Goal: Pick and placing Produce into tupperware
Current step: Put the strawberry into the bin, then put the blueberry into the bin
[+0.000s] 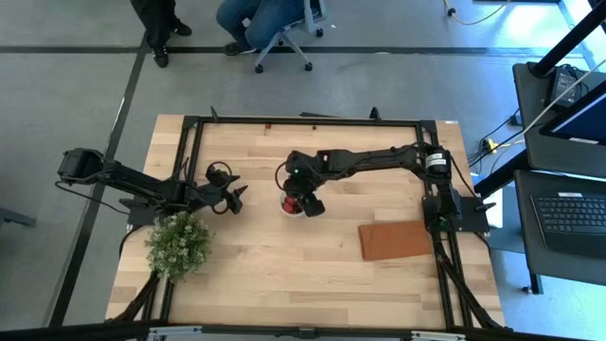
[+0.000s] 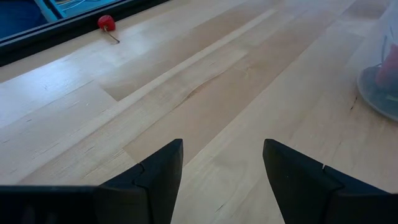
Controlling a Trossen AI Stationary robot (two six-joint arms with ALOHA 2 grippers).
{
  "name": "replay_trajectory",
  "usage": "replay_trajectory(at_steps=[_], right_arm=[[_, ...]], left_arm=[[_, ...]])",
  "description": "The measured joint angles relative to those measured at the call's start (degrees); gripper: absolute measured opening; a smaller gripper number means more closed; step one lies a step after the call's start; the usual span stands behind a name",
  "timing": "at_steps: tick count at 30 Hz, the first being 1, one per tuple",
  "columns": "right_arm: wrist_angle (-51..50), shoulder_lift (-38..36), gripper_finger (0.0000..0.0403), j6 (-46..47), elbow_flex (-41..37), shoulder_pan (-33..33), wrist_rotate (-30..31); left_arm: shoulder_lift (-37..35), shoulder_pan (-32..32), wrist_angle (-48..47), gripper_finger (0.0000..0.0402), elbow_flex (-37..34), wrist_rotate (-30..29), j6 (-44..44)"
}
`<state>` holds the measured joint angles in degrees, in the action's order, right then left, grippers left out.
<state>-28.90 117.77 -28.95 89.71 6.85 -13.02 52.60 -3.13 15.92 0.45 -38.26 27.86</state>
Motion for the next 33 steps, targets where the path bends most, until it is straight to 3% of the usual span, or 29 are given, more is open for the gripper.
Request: replay_trajectory(at_steps=[8, 13, 23, 33], right_arm=[[-1.4, -0.11, 0.0225, -0.04, 0.76, 0.0, 0.52], [-11.87, -0.54, 0.0229, 1.24, 10.77, 0.51, 2.91], [-31.48, -0.71, 0.0229, 25.51, 33.46, 12.74, 3.1], [-31.54, -0.57, 0.0229, 40.93, 32.44, 25.14, 3.16]], left_arm=[[0.0, 0.02, 0.0, 0.0215, 0.02, 0.0, 0.0], [0.0, 0.02, 0.0, 0.0215, 0.0, 0.02, 0.02], [0.0, 0.01, 0.11, 0.0215, 0.0, 0.0, 8.15], [0.0, 0.0, 0.2, 0.0215, 0.02, 0.0, 18.5]])
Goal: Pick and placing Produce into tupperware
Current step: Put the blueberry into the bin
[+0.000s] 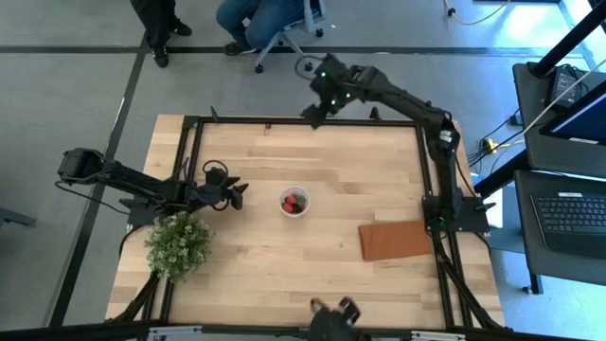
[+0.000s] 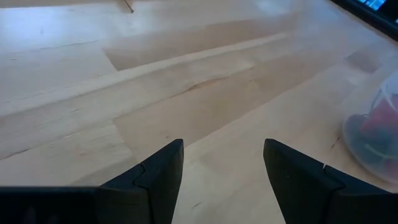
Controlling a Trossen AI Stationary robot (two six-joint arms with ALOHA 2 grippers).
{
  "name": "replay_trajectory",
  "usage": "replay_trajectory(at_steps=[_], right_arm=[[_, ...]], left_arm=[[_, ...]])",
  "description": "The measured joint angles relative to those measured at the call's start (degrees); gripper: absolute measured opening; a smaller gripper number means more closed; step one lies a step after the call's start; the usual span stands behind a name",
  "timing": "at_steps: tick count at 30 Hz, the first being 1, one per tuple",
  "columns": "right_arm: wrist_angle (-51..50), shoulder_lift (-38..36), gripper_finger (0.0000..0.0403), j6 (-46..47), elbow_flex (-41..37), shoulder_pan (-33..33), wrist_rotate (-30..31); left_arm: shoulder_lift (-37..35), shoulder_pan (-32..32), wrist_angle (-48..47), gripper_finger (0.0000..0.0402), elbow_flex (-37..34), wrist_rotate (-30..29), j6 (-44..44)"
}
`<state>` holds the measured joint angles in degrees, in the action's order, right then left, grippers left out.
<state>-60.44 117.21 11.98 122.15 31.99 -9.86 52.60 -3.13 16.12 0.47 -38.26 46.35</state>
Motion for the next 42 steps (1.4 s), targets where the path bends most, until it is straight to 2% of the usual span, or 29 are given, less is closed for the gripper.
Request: replay_trajectory(at_steps=[2, 4, 6, 12, 16, 21, 27, 31, 36, 42], right_arm=[[2.24, 0.02, 0.0229, 5.57, -1.74, 2.06, 2.16], [5.89, -0.02, 0.0229, 12.79, -4.2, 3.43, 7.11], [8.76, 0.02, 0.0229, 17.91, -7.07, 4.32, 8.78], [22.76, 1.15, 0.0229, 19.6, -16.01, 3.72, 8.84], [24.91, 3.9, 0.0229, 20.85, -18.51, 3.62, 9.26], [24.54, 10.13, 0.0229, 19.42, -16.4, 3.69, 9.95], [18.97, 15.93, 0.0229, 19.55, -10.33, 3.56, 9.88], [15.05, 19.04, 0.0225, 19.44, -5.64, 3.73, 12.01], [12.82, 21.12, 0.0205, 19.53, -1.49, 4.15, 12.28], [7.51, 21.66, 0.0182, 20.49, -0.61, 4.37, 12.13]], left_arm=[[0.0, 0.02, 0.15, 0.0215, -0.02, 0.0, 0.04], [0.0, 0.2, 0.25, 0.0215, -0.02, 0.22, 0.08], [0.0, 0.82, 0.38, 0.0215, -0.02, 1.47, 0.17], [0.0, 3.37, 0.45, 0.0215, -0.01, 4.54, -0.13], [0.0, 4.8, 0.48, 0.0215, 0.0, 5.16, -0.44], [0.0, 6.01, 0.65, 0.0215, -0.02, 6.01, -4.98], [-0.02, 7.59, 0.65, 0.0215, -0.01, 9.6, -5.06], [-0.02, 8.21, 0.65, 0.0215, 0.0, 10.58, -5.01], [-0.02, 8.28, 0.65, 0.0215, -0.02, 10.69, -4.99], [-0.02, 8.28, 0.65, 0.0215, -0.01, 11.77, -4.98]])
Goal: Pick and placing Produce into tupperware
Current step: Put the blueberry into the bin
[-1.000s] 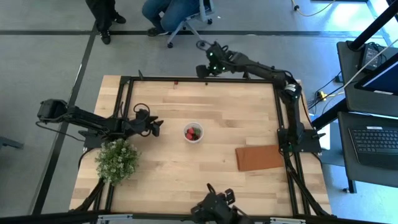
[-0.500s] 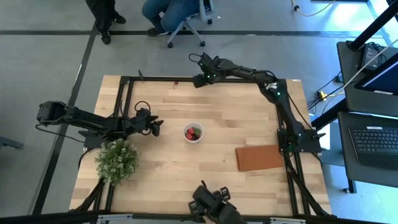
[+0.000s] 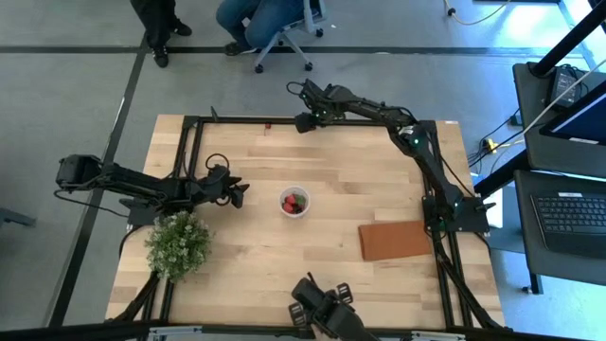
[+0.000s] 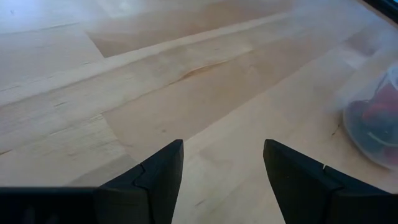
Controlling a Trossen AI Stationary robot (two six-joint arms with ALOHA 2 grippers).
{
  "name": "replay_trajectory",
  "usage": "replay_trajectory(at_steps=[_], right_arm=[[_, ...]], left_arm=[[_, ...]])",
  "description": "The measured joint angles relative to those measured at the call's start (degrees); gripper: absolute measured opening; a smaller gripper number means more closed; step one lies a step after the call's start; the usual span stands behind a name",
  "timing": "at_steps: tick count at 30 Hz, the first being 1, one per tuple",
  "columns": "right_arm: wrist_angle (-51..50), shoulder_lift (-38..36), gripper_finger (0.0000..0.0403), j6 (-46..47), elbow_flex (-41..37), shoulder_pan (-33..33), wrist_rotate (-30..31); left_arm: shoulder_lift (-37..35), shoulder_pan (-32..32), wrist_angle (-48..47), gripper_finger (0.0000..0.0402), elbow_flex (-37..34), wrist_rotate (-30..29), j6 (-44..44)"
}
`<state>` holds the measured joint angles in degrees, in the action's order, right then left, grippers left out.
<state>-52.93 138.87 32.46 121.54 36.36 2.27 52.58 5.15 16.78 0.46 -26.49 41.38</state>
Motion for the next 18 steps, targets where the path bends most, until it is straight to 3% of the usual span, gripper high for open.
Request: replay_trajectory(at_steps=[18], right_arm=[[4.09, 0.0, 0.0174, -1.2, 0.03, 0.0, -0.97]], left_arm=[[0.0, 0.0, 0.0, 0.0215, 0.0, 0.29, -0.01]])
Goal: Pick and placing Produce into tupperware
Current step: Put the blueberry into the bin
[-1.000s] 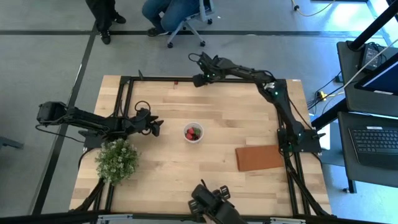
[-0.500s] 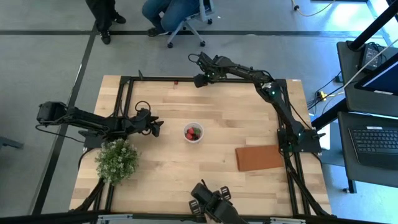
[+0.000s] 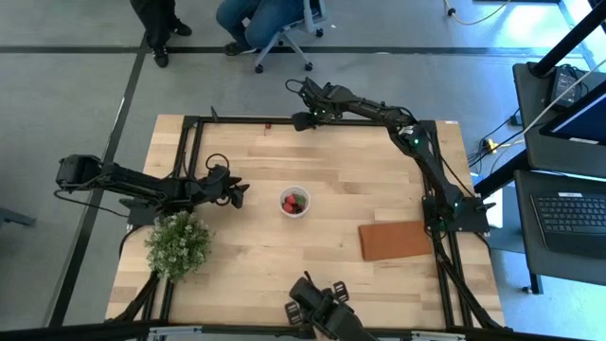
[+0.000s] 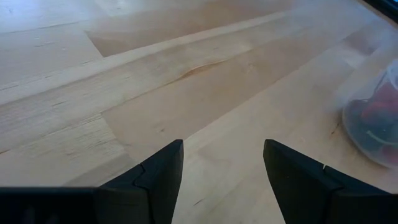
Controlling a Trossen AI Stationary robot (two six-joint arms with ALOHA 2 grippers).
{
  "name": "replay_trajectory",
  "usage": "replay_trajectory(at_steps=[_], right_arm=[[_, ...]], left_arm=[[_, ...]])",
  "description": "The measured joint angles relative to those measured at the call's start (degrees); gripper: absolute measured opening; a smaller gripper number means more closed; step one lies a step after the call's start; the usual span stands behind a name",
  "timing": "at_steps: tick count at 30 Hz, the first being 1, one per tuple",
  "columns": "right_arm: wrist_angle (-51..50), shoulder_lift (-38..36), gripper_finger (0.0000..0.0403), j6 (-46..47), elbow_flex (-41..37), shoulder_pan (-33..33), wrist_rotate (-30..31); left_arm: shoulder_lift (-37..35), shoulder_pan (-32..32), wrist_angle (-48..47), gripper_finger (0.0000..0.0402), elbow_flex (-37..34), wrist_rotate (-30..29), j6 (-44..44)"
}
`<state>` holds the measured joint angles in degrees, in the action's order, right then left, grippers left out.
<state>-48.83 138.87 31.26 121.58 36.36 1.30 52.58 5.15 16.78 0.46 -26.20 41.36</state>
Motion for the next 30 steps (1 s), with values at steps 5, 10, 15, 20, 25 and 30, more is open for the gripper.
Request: replay_trajectory(at_steps=[5, 10, 15, 20, 25, 30], right_arm=[[-0.26, 0.02, 0.0174, 4.88, 0.0, 0.0, -0.04], [-0.16, 0.62, 0.0174, 8.02, 0.0, 0.0, 0.02], [0.01, 0.82, 0.0174, 12.06, -0.06, -0.02, 2.14], [-0.29, 1.08, 0.0174, 12.18, -0.07, -0.02, 4.17], [-0.16, 1.45, 0.0174, 12.18, -0.06, -0.02, 4.21], [-0.72, 2.67, 0.0174, 12.39, -0.1, -0.04, 4.07]], left_arm=[[0.0, 0.0, 0.0, 0.0215, 0.01, 0.0, 0.0], [0.0, 0.0, 0.0, 0.0215, -0.02, 0.0, -1.89], [0.0, 0.0, 0.0, 0.0215, -0.02, 0.0, -1.92], [0.0, 0.0, 0.0, 0.0215, 0.01, 0.1, -1.92], [0.0, 0.0, 0.0, 0.0215, 0.01, 0.33, -1.92], [0.0, 0.0, 0.0, 0.0215, -0.01, 0.39, -1.92]])
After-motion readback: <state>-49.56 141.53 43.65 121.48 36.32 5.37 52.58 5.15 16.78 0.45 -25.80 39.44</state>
